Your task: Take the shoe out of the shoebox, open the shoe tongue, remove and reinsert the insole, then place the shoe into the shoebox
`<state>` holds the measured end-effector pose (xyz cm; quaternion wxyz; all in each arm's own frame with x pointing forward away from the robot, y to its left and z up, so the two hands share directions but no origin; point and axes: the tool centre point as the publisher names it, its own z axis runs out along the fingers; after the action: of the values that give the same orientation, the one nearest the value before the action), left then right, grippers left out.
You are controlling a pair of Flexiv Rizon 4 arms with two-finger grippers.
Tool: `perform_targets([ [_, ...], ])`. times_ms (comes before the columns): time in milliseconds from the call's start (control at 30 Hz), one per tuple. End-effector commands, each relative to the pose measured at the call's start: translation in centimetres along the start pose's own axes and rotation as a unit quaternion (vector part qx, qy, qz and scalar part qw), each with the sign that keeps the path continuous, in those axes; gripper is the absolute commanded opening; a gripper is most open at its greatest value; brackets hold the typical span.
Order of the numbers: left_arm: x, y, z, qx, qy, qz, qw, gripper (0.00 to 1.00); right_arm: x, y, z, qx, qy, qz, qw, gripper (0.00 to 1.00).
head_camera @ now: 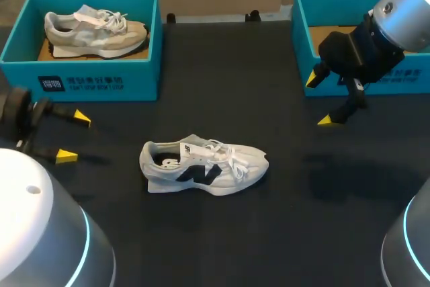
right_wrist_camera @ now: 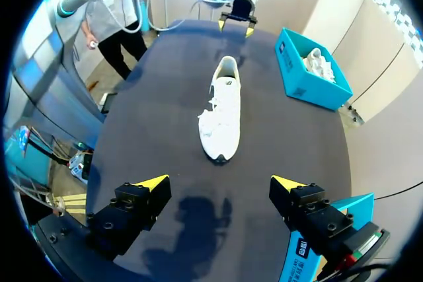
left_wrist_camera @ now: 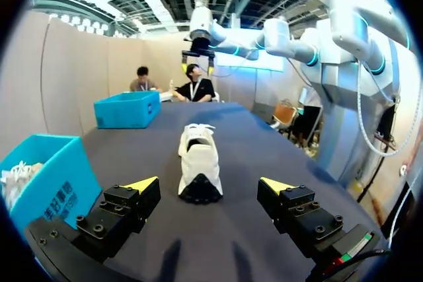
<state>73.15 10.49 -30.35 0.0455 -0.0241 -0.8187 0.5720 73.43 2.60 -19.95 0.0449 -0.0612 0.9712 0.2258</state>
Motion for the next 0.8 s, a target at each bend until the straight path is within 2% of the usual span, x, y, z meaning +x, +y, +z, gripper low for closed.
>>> perform_targets([
  [33, 0.2, 1.1, 0.5, 0.013, -0.024, -0.007, 1.0, 1.0, 0.0, 0.0, 0.1, 0.001, 0.0, 0.0, 1.0, 1.0],
  [100, 0.0, 1.7, 0.6, 0.013, -0.027, -0.01, 1.0, 1.0, 0.0, 0.0, 0.1, 0.001, 0.0, 0.0, 1.0, 1.0],
  [233, -0.1, 2.7, 1.1, 0.035, -0.03, -0.009, 0.999, 1.0, 0.0, 0.0, 0.1, 0.001, 0.0, 0.0, 1.0, 1.0],
  [467, -0.4, 4.7, 1.7, 0.051, -0.009, 0.015, 0.999, 1.0, 0.0, 0.0, 0.1, 0.001, 0.0, 0.0, 1.0, 1.0],
  [633, -0.9, 5.9, 2.1, 0.051, -0.021, 0.025, 0.998, 1.0, 0.0, 0.0, 0.1, 0.001, 0.0, 0.0, 1.0, 1.0],
  [800, -1.5, 6.6, 2.5, 0.076, -0.049, 0.049, 0.995, 1.0, 0.0, 0.0, 0.1, 0.001, 0.0, 0.0, 1.0, 1.0],
])
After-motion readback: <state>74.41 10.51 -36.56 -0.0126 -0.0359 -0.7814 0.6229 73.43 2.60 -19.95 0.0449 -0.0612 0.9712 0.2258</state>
